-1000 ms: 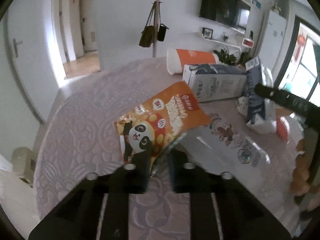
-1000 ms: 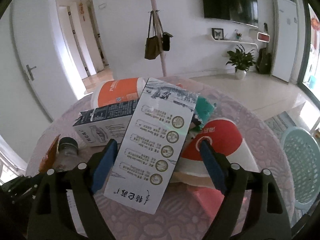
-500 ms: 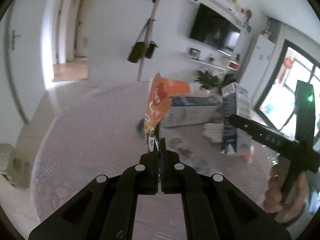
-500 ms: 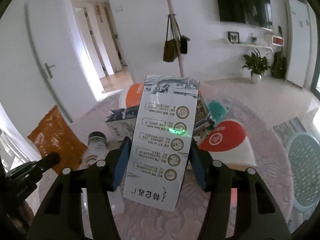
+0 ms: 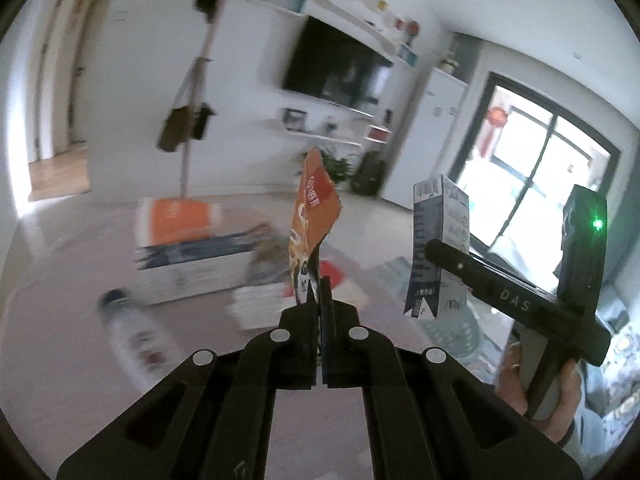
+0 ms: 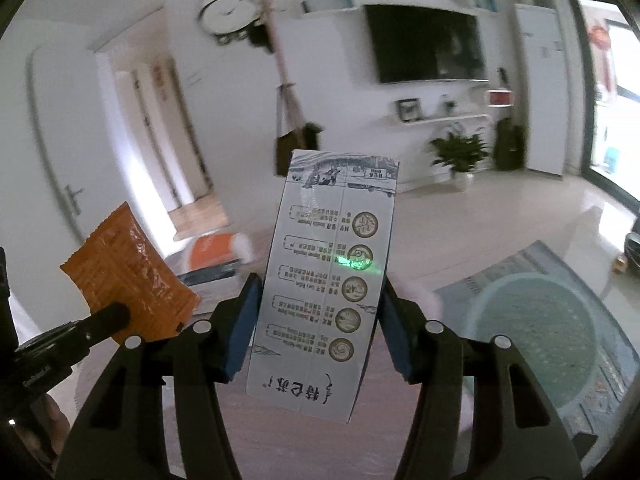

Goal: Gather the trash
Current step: 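Carry packet and card box over the blue basket and release both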

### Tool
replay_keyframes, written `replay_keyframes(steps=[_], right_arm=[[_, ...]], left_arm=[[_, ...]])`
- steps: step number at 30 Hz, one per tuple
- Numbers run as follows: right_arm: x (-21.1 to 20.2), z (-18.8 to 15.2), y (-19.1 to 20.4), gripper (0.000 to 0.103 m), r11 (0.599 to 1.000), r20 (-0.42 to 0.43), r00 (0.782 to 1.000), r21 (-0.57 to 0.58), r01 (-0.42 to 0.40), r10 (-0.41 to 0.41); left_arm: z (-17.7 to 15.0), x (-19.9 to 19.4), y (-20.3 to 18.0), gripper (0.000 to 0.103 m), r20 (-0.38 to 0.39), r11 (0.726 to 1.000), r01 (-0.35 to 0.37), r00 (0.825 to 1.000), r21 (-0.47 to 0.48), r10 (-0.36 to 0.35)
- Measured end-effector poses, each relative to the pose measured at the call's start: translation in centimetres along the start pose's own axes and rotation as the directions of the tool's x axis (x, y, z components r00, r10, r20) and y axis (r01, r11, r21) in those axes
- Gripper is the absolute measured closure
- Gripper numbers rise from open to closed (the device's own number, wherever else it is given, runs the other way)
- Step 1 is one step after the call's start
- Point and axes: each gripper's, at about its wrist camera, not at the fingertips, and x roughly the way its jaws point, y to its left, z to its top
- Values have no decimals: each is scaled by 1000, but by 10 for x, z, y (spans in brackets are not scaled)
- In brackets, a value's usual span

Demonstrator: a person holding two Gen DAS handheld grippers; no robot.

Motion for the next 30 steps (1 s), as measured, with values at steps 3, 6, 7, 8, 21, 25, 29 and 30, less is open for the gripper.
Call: replay_keyframes(steps=[3,6,7,8,21,25,29,30], right_arm=[[-11,2,-39,49,998,12,999,42,51,-51],[-20,2,-79,49,991,18,995,91,100,-102],[-23,1,-94,49,987,18,993,109,116,-119],[-25,-1,-107,49,983,18,990,122,136,-139],[5,-50,-235,49,893,-135,937,285,348,-322],[21,-67,-258,49,868,-186,918,302,393,-350],[33,-77,-268,48,859,-233,906,305,412,-352],[35,-78,-270,48,857,-243,904,307,415,-351]], left_arm=[[6,25,-32,103,-11,998,59,998,32,-59],[7,55,-64,103,-36,990,129,991,50,-127],[7,65,-73,103,-47,988,146,989,52,-144],[8,80,-85,103,-64,984,169,984,50,-165],[-26,221,-168,103,-288,960,278,922,23,-260],[-48,258,-166,103,-379,959,281,885,-24,-269],[-61,278,-167,103,-437,962,272,863,-21,-253],[-63,279,-168,97,-439,965,262,866,-5,-238]])
